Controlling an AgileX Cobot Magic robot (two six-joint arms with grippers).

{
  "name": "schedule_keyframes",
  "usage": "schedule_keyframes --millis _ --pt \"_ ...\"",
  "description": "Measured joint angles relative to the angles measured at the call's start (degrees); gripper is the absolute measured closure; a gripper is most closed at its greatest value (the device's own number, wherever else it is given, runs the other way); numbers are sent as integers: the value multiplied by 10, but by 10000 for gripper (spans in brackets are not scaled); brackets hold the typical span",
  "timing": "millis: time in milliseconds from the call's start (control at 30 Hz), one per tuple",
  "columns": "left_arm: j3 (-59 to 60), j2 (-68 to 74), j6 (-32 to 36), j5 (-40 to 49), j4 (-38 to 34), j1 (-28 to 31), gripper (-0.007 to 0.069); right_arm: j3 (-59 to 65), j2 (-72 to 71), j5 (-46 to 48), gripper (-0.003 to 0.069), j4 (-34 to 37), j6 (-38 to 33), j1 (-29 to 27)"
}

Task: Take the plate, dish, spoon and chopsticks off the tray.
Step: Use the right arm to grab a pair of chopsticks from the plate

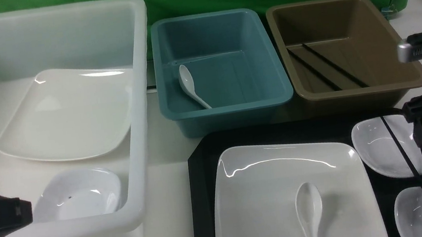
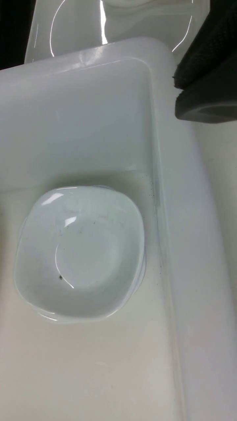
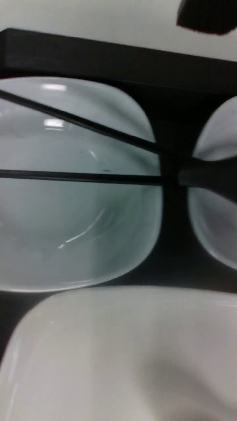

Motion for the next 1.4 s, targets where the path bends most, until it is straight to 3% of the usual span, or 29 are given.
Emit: schedule_keyframes --millis 233,933,1067,1200,1300,1400 --pt "0 0 0 0 -5 0 592 -3 66 -60 66 0 21 0" --pt "0 0 0 0 -14 0 592 -3 127 -87 97 8 44 1" --pt "0 0 0 0 -16 0 592 -3 127 -82 209 8 44 1" --pt "0 0 0 0 -18 0 592 -3 127 -81 436 16 45 2" --pt "0 0 0 0 -18 0 592 -3 127 -81 497 17 46 2" --pt "0 0 0 0 -19 0 592 -3 127 -81 512 18 47 2"
